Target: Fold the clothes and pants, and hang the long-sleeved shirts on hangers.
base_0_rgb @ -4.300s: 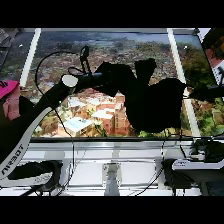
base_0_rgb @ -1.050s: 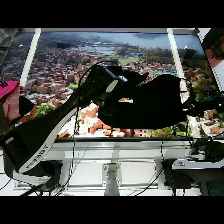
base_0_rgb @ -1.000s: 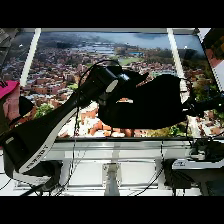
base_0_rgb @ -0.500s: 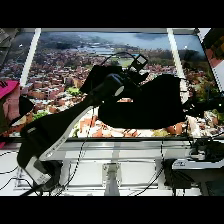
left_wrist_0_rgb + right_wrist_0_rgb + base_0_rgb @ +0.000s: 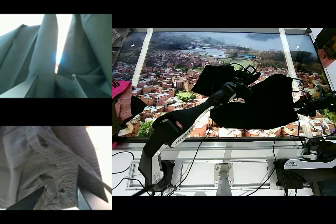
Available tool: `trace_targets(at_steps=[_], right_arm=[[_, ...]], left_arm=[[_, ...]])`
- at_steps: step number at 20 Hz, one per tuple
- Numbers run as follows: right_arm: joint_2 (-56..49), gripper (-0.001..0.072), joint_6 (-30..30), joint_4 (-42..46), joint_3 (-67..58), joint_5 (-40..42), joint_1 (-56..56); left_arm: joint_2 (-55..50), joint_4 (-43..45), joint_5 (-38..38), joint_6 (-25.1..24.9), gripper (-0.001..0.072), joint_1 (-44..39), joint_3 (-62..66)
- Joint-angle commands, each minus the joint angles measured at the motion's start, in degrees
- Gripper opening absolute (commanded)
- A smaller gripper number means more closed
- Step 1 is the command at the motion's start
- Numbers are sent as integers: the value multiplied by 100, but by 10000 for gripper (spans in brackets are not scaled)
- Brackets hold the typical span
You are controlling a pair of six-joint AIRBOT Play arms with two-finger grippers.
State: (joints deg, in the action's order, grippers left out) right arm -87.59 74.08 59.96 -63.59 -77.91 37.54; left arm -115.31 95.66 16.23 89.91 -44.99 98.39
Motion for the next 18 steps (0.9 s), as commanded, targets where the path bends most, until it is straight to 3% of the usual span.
trace_targets(at_steps=[1, 2, 3, 5, 7, 12, 14, 16, 17, 18], right_arm=[[-2, 446, -4, -149, -4, 13, -9], [-2, 446, -4, -151, -4, 11, -9], [-2, 445, -4, -127, -4, 11, -9], [-2, 446, -4, -20, -4, 13, -9], [-2, 445, -4, 308, -4, 13, -9], [-4, 417, -7, 546, -2, 101, -9], [-4, 191, -15, 549, -2, 98, -9], [-4, 100, -17, 549, -2, 85, -9], [-4, 17, -20, 549, -2, 81, -9], [-4, 20, -24, 549, -2, 83, -9]], left_arm=[[-151, 33, -262, -31, 275, 125, 7], [-120, 35, -334, -33, 59, 157, 11], [-61, 46, -365, -37, 4, 179, 26], [221, 101, -293, -35, 3, 223, 31], [708, 688, 245, -35, 2, 232, 31], [2100, 2520, 3718, -31, 0, 302, 28], [2417, 2647, 4905, 13, 0, 490, 26], [2546, 2647, 5901, 249, 0, 721, 20], [2553, 2651, 6360, 249, 0, 826, 15], [2551, 2651, 6704, 280, 0, 914, 2]])
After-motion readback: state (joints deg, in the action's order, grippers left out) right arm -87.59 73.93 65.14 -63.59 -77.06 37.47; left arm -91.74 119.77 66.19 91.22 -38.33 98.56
